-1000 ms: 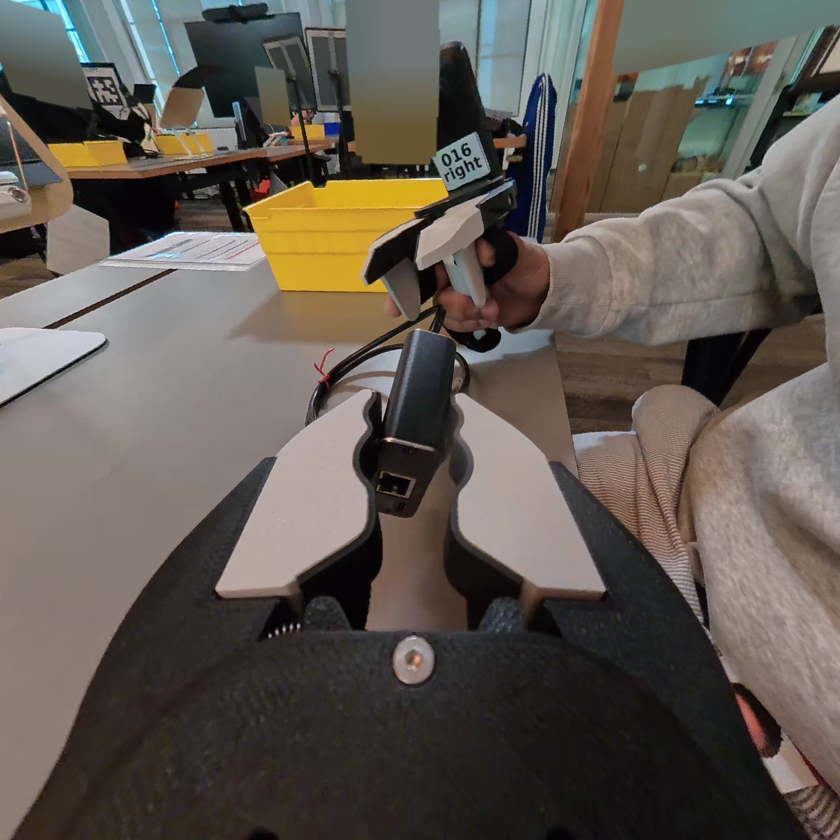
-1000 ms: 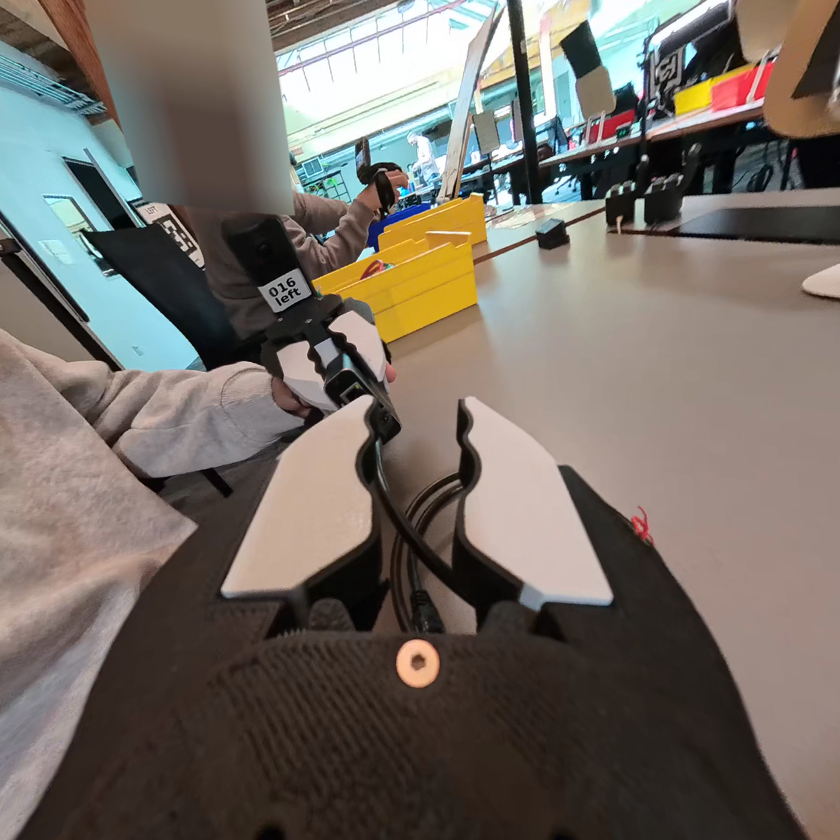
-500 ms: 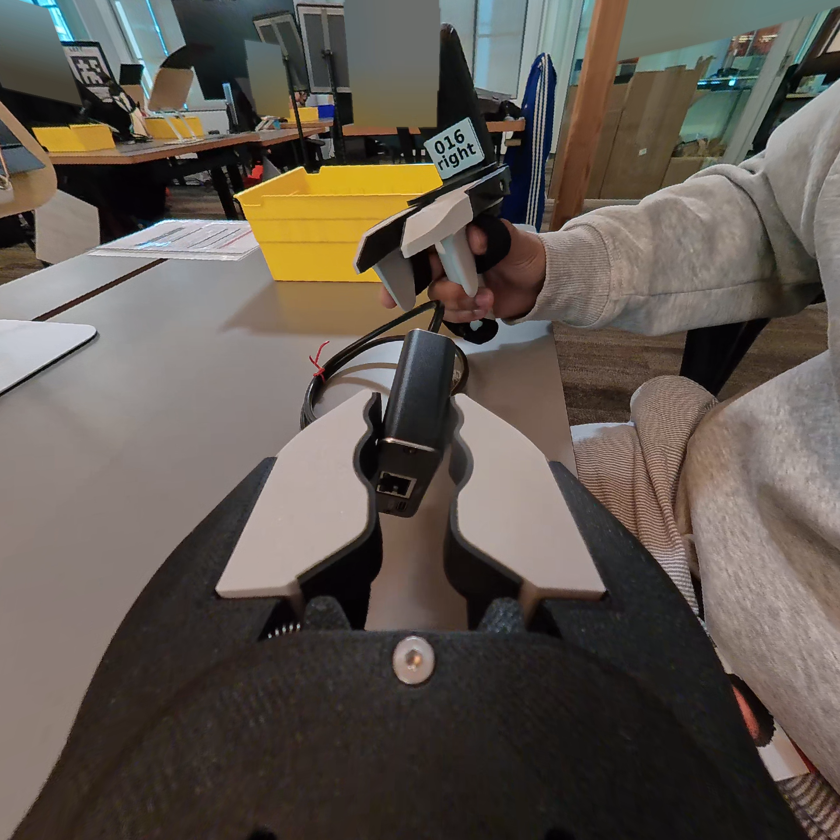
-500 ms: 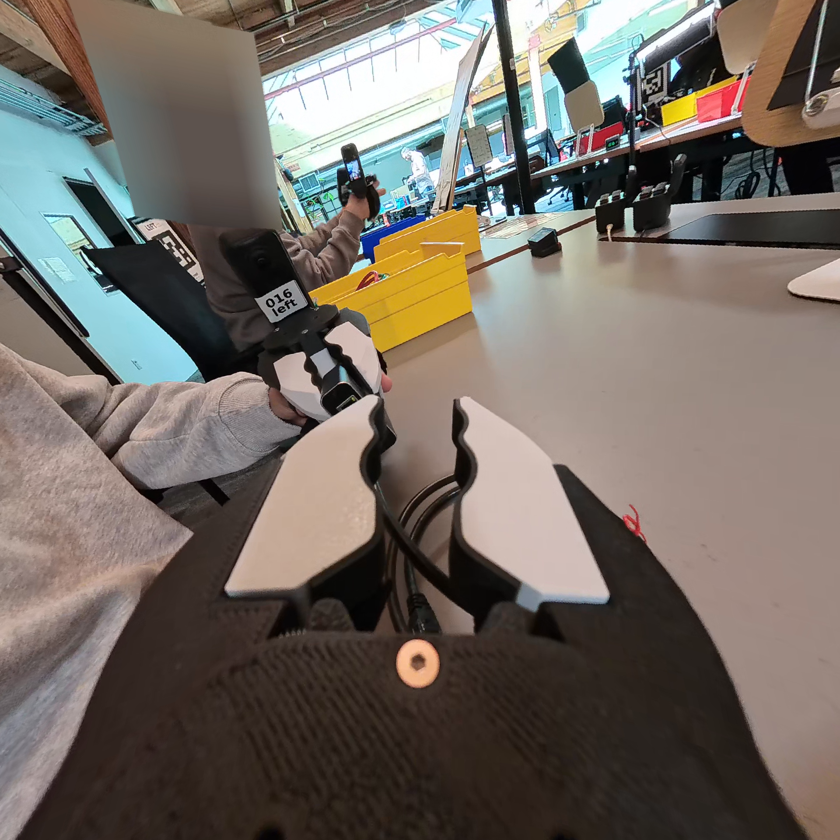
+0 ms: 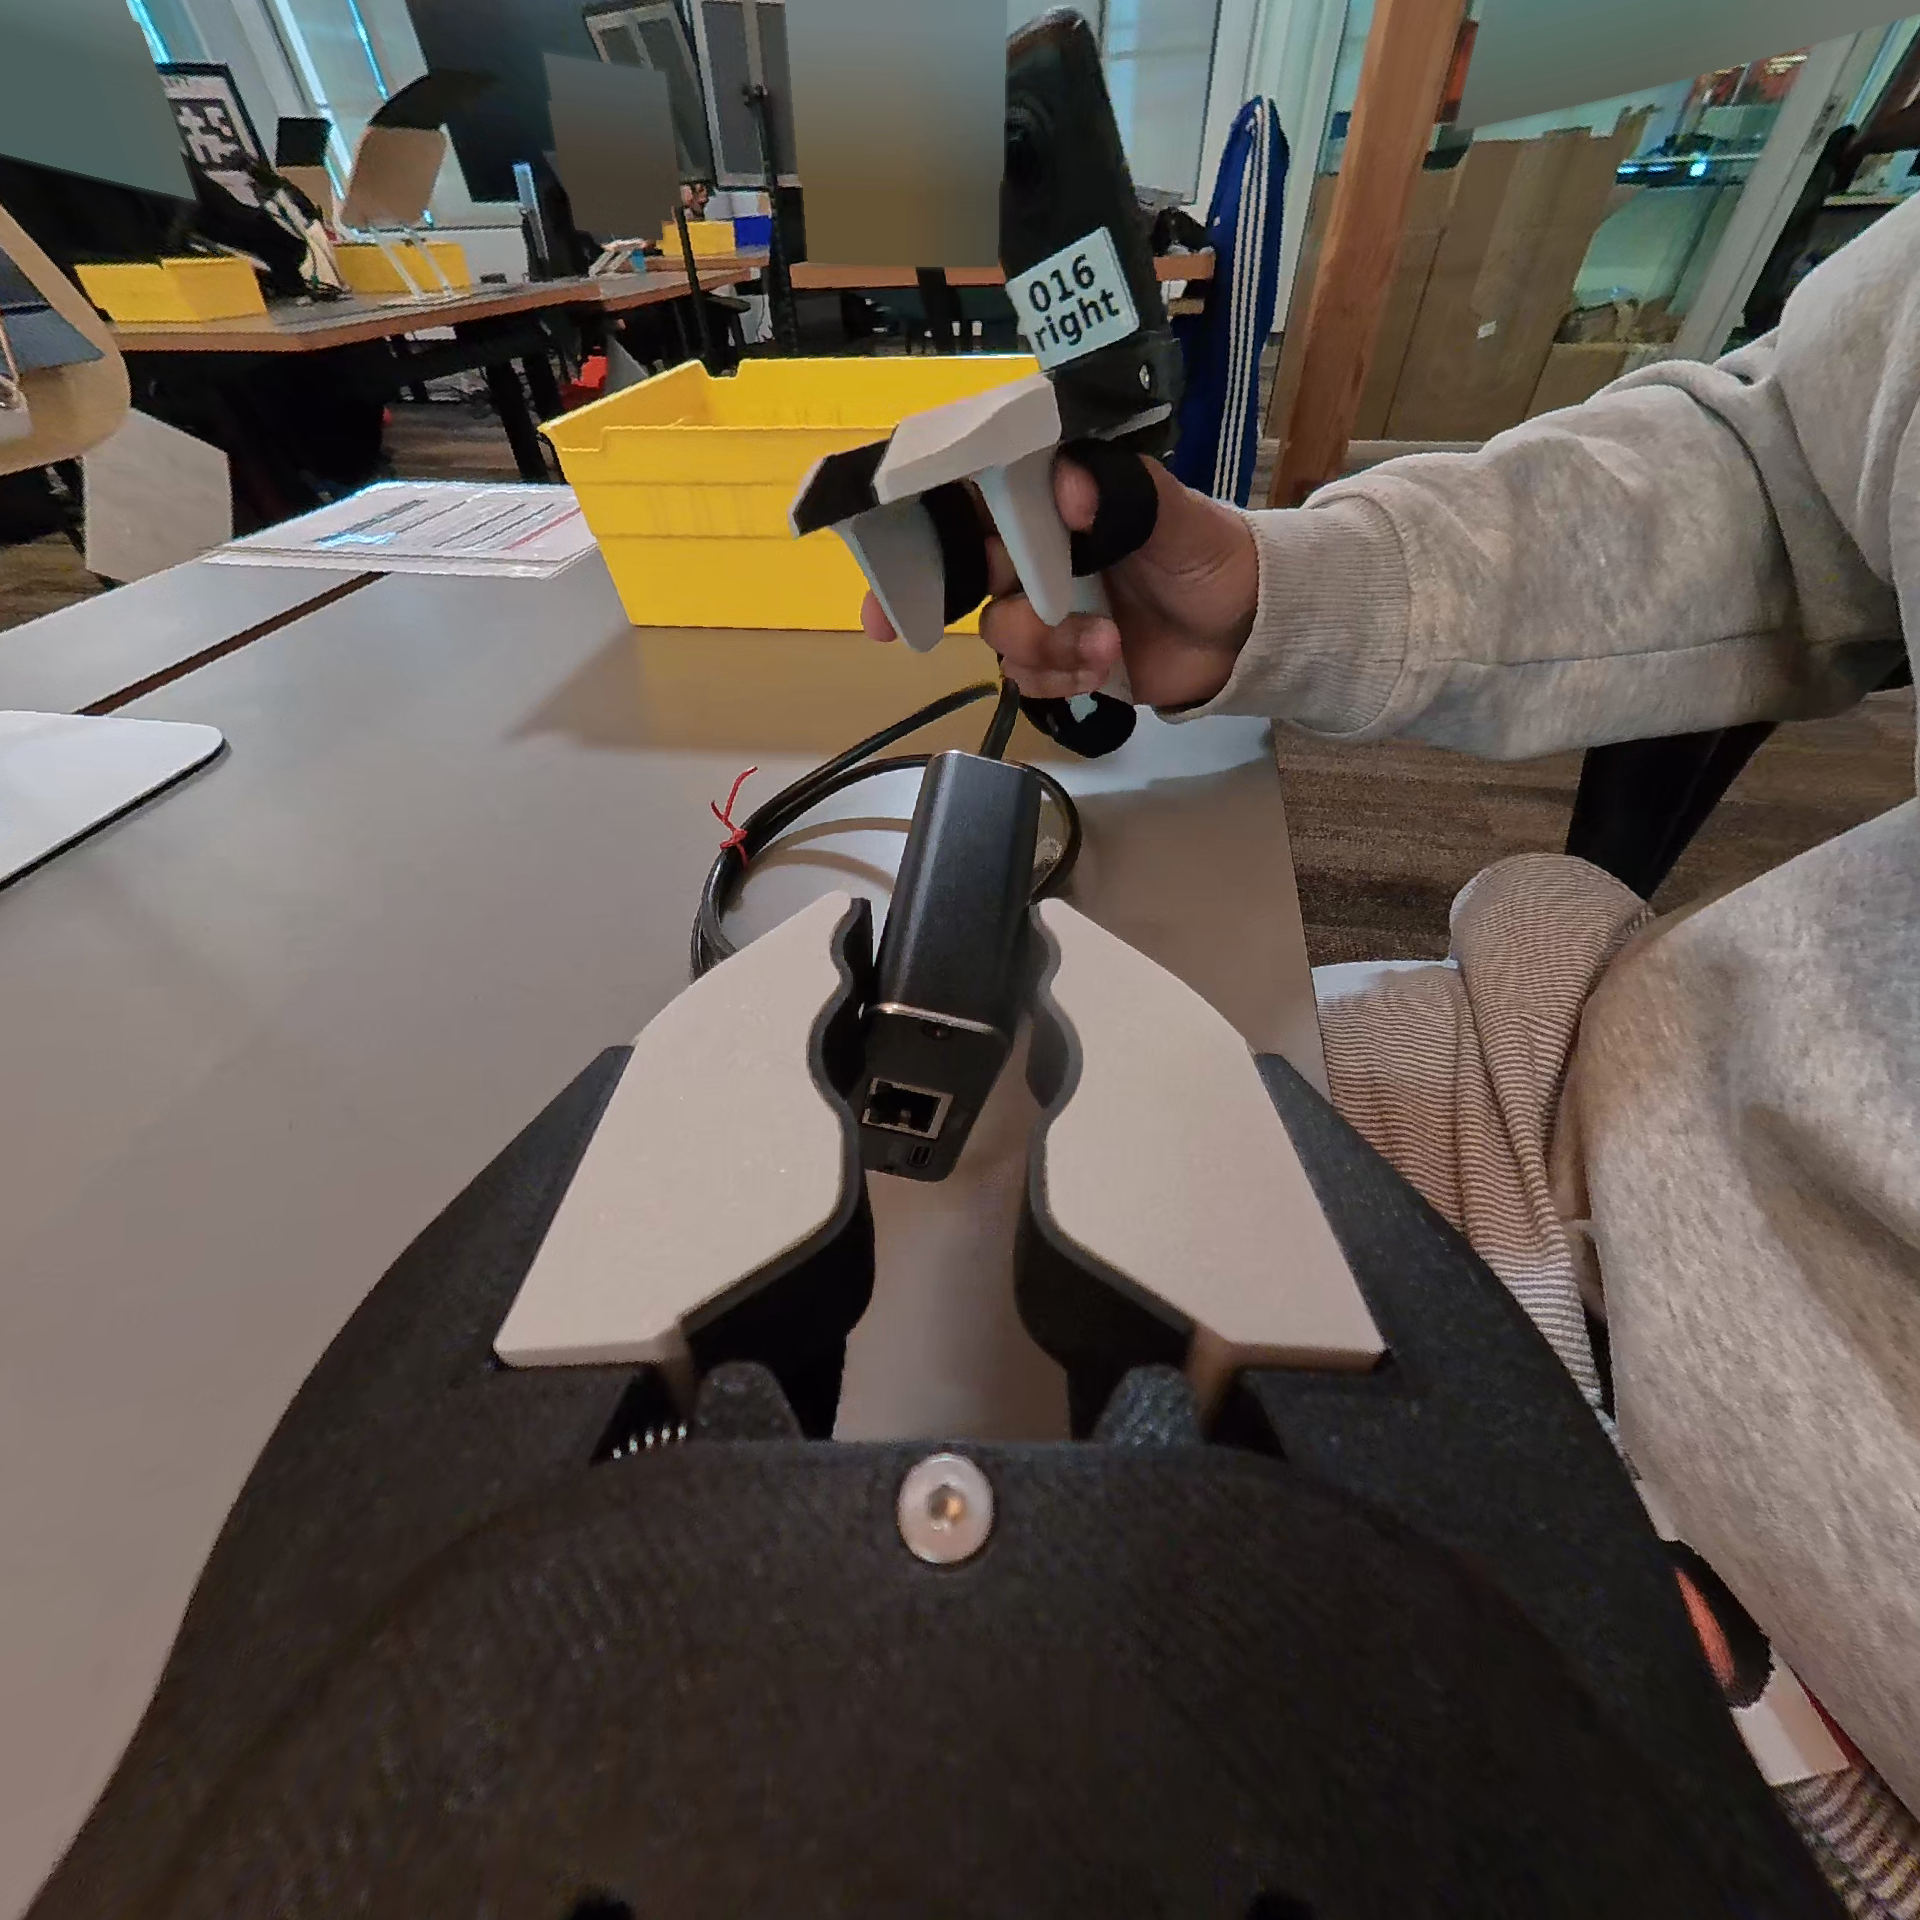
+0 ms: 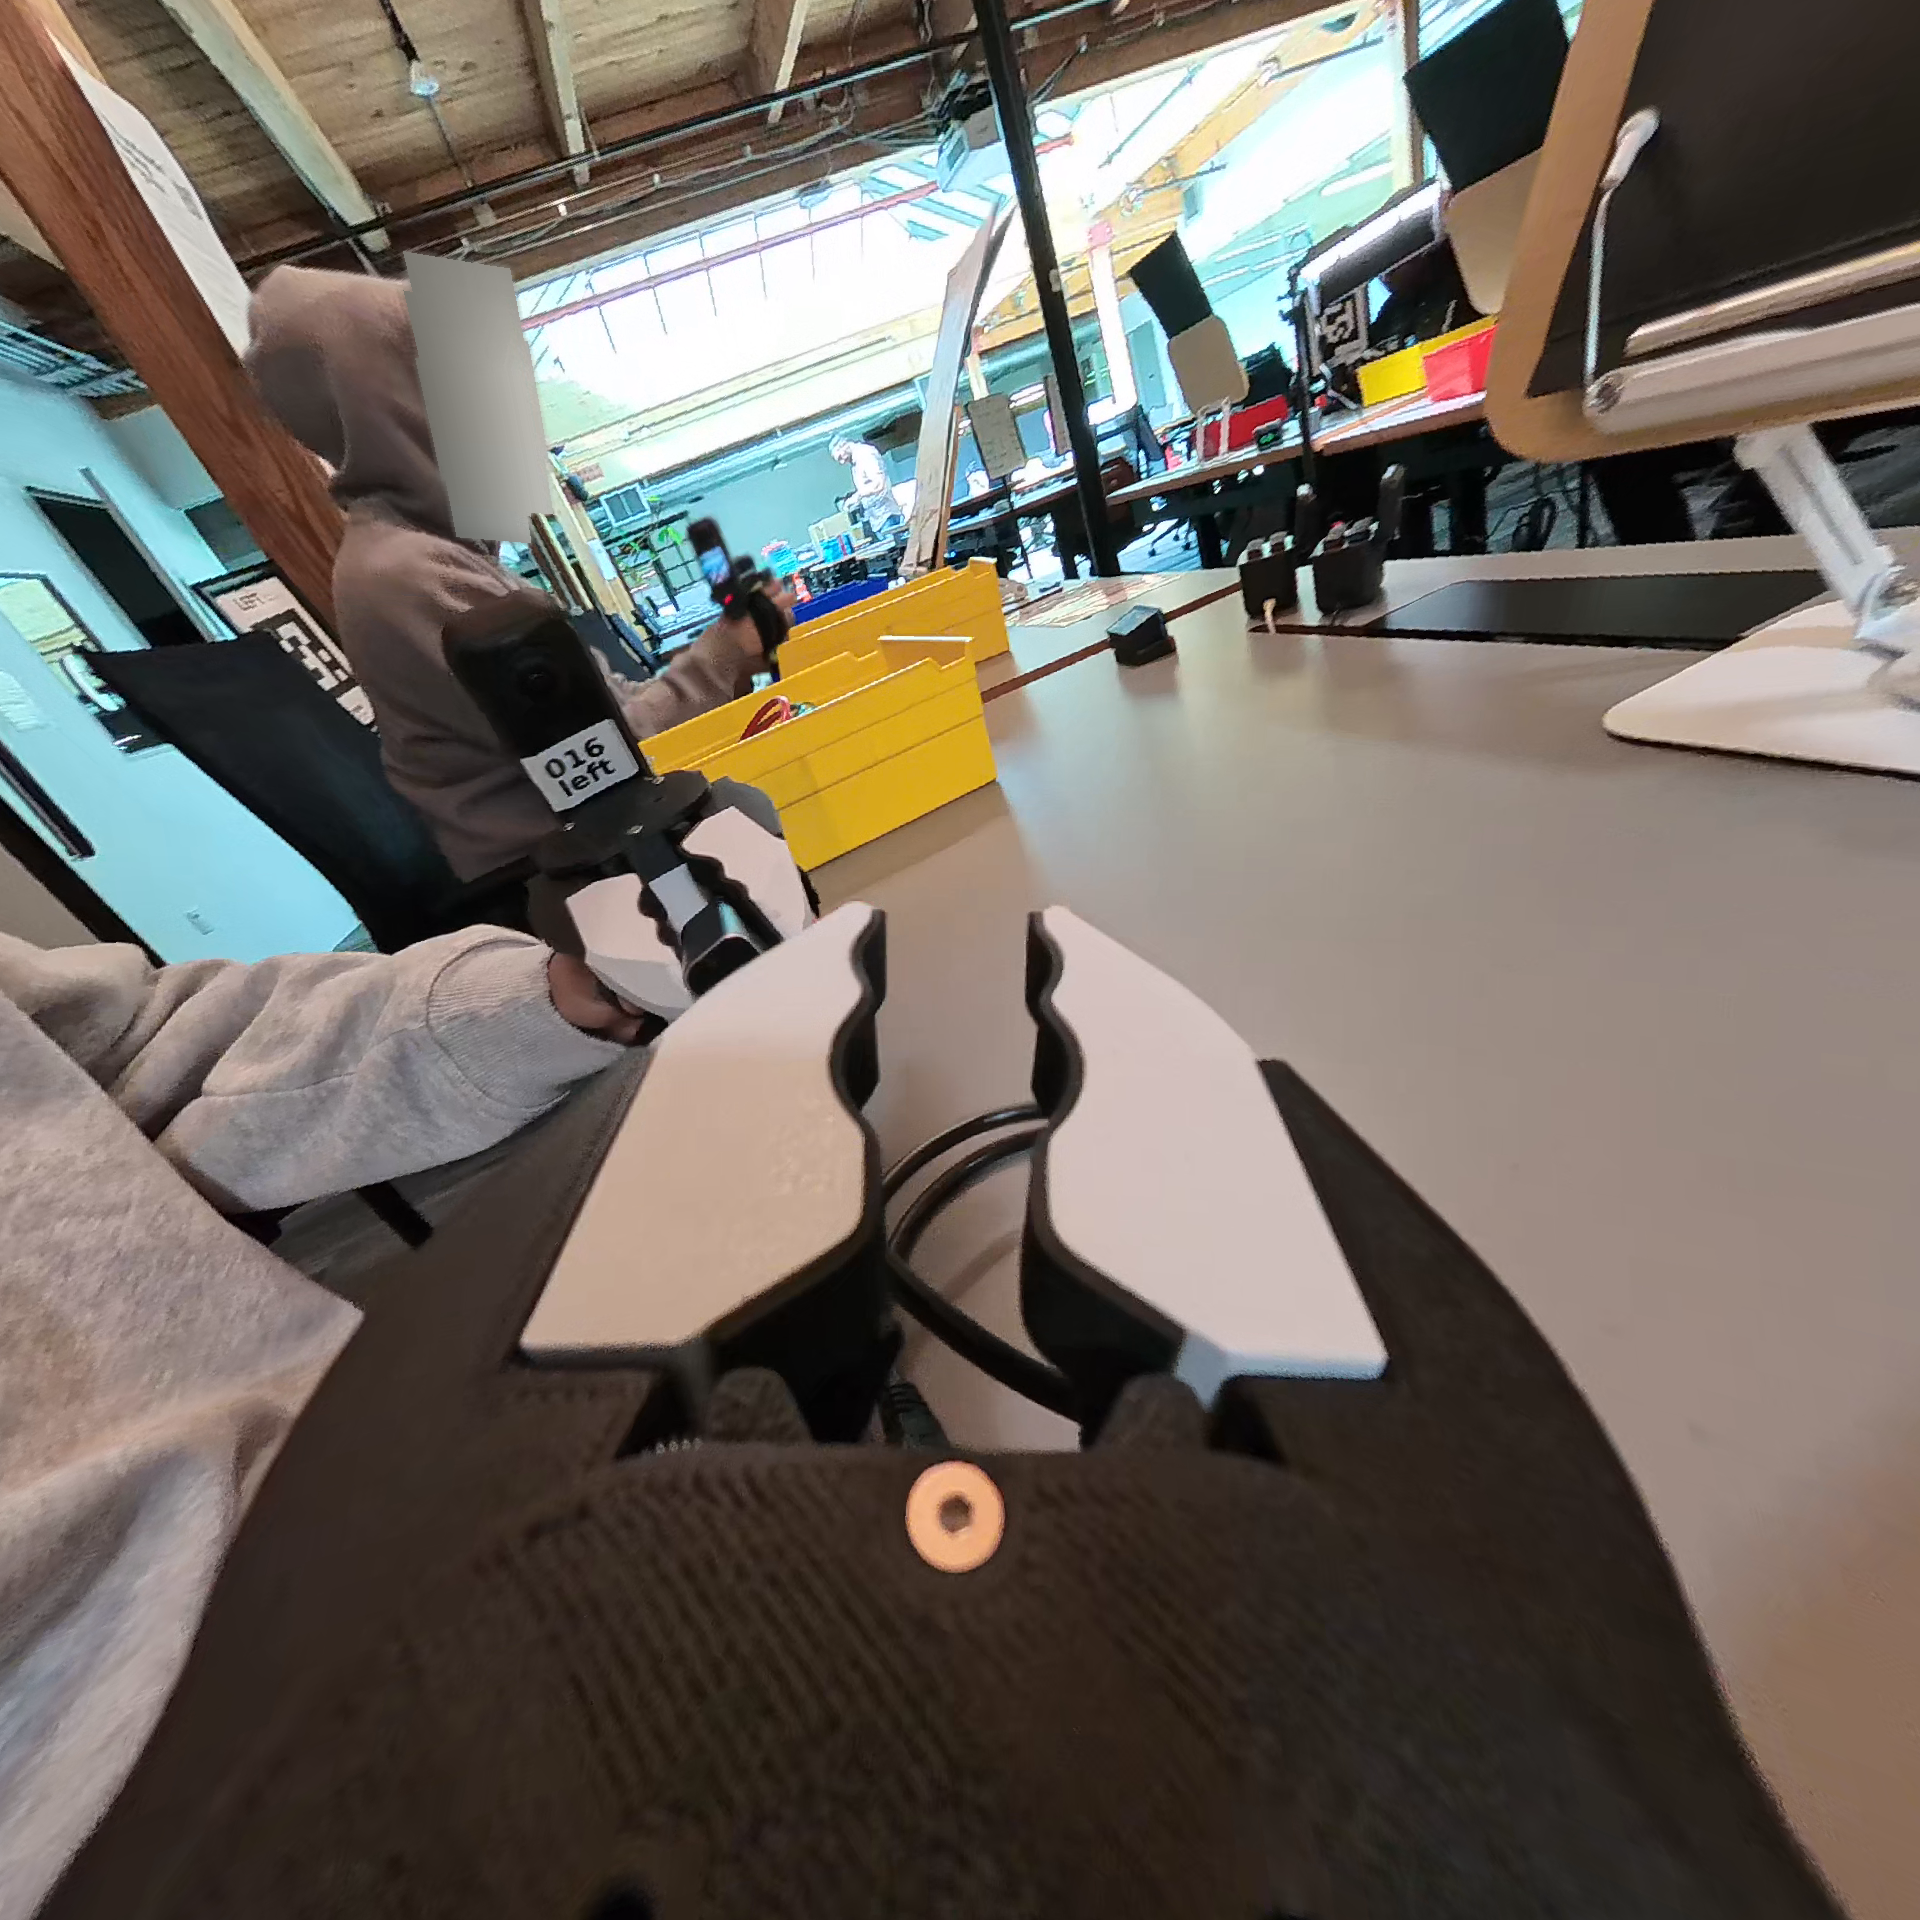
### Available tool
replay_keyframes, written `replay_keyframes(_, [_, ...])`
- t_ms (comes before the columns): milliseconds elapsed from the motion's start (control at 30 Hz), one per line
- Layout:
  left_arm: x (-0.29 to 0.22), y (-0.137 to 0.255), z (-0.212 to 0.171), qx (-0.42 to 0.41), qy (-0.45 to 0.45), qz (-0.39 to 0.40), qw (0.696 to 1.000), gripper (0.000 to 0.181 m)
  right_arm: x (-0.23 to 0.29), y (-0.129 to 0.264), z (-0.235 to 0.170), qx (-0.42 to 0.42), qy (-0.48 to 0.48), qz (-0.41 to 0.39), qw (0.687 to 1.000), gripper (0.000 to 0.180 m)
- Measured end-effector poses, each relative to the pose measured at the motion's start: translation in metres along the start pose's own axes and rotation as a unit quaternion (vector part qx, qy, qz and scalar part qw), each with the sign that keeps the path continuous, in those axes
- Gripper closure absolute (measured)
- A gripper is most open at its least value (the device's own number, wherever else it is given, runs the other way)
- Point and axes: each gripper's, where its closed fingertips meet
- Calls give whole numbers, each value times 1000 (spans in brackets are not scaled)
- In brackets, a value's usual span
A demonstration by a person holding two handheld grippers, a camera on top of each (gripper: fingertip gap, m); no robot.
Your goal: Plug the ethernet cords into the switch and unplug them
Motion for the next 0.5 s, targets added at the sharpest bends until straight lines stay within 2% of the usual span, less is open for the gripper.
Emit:
replay_keyframes(167, [4, -3, -4, 20, 0, 18, 1000, 155, -4, 2, 4, -9, 11, -20, 1000, 155])
replay_keyframes(300, [10, -4, -11, 47, -11, 43, 998, 155, -1, -2, 2, 10, 70, -43, 997, 156])
replay_keyframes(500, [20, 2, -16, 63, -23, 79, 995, 155, 26, -32, 15, 25, 148, -42, 988, 156])
Point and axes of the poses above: each gripper's, where its closed fingertips meet, y back along the fingers, z out of its top, x = y × z across the jaws, and after that the axes turned 8 degrees about -y, right-handed
